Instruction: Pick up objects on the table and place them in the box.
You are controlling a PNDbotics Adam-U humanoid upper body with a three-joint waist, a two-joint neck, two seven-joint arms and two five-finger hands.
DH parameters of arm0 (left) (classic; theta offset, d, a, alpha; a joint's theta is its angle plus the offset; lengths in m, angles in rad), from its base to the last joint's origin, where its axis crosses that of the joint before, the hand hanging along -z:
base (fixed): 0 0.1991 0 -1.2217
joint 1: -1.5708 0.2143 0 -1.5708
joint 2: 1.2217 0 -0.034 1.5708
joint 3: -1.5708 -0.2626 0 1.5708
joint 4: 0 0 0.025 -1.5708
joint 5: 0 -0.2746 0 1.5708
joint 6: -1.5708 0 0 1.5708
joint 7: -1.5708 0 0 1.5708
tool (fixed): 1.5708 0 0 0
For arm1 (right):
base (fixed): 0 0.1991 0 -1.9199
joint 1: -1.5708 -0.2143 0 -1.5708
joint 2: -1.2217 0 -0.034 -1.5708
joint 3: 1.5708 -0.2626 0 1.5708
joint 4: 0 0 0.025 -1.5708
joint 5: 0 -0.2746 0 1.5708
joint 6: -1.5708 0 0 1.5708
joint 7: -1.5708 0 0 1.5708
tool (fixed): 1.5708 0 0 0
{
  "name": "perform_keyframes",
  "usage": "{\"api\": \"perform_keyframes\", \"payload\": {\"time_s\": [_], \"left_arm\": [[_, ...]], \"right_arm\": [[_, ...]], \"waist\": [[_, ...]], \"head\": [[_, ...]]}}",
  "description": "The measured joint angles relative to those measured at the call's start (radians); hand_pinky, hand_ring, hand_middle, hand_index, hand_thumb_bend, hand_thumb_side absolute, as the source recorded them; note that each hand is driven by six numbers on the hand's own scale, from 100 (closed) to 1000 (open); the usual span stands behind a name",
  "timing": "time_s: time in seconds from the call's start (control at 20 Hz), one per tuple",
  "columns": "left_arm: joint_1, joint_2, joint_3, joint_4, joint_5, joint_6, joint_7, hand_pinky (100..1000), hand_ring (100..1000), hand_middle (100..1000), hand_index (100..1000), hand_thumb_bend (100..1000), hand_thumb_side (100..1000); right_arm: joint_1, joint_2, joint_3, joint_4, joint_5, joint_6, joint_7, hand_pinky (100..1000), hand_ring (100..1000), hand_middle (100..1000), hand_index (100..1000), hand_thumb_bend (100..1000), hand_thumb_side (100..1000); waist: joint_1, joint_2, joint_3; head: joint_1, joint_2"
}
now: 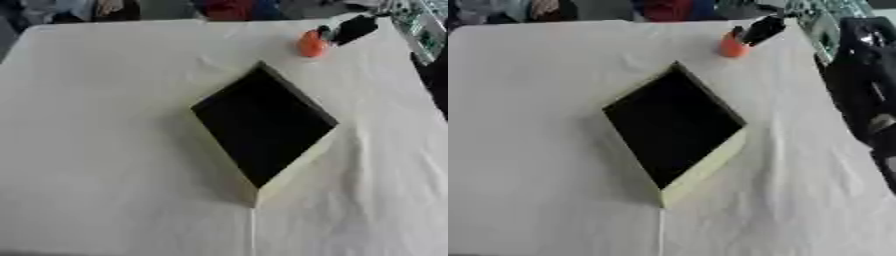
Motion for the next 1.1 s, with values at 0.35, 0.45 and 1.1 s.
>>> {"api": "perform_keyframes", "payload": {"time_s": [0.35,0.45,1.1], "left_arm": [[0.000,0.000,0.000,0.000,0.000,0.000,0.000,639,693,742,805,100,672],[0.000,0.000,0.000,0.000,0.000,0.000,0.000,639,693,742,806,100,671],[-0.001,-0.002,0.000,0.000,0.000,0.001,0.000,639,691,737,807,100,668]], "right_arm": [[-0.008,0.000,0.002,0.004,0.058,-0.016,0.048,1000,1000,934,1000,100,691],[-0.009,0.000,-0.001,0.009,0.072,-0.019,0.064,991,985,928,1000,100,568],[-0.031,0.001,-0.006,0.025,0.078,-0.001,0.128,967,940,906,1000,100,239]], "waist": [[0.004,0.007,0.000],[0.004,0.010,0.000],[0.001,0.024,0.010]], "head": [[-0.004,-0.022],[-0.006,-0.022],[-0.012,-0.023]]}}
